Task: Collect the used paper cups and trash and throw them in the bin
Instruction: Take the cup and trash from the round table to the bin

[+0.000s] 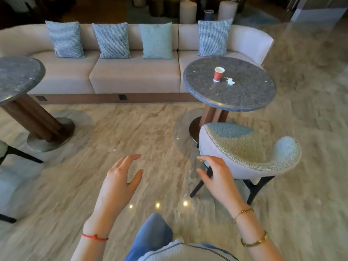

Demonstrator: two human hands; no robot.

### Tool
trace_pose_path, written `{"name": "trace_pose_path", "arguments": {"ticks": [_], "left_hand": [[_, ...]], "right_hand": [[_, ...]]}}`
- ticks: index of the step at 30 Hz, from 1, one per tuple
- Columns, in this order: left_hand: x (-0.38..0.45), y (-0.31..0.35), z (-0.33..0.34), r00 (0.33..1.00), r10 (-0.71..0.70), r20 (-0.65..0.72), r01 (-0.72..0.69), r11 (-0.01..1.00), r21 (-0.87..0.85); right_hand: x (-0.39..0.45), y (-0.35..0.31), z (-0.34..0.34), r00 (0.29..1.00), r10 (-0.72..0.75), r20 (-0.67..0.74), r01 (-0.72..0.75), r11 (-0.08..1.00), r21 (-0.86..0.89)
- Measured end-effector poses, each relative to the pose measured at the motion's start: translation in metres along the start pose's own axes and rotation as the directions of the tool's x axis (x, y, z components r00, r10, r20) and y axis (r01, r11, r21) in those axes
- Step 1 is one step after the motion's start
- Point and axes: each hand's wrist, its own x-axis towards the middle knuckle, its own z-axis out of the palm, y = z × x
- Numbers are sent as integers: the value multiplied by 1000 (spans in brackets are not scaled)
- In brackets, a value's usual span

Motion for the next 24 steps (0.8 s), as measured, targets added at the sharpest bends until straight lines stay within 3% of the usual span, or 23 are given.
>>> {"name": "trace_pose_path", "arguments": {"ticks": [12,24], "left_hand": [[259,-27,24,996,74,48,-73,997,-18],[533,-11,51,934,289,211,-284,957,-57]], "right_hand": [[239,34,28,997,34,-62,-37,999,-33],[438,58,10,946,234,-226,-242,970,-10]]}}
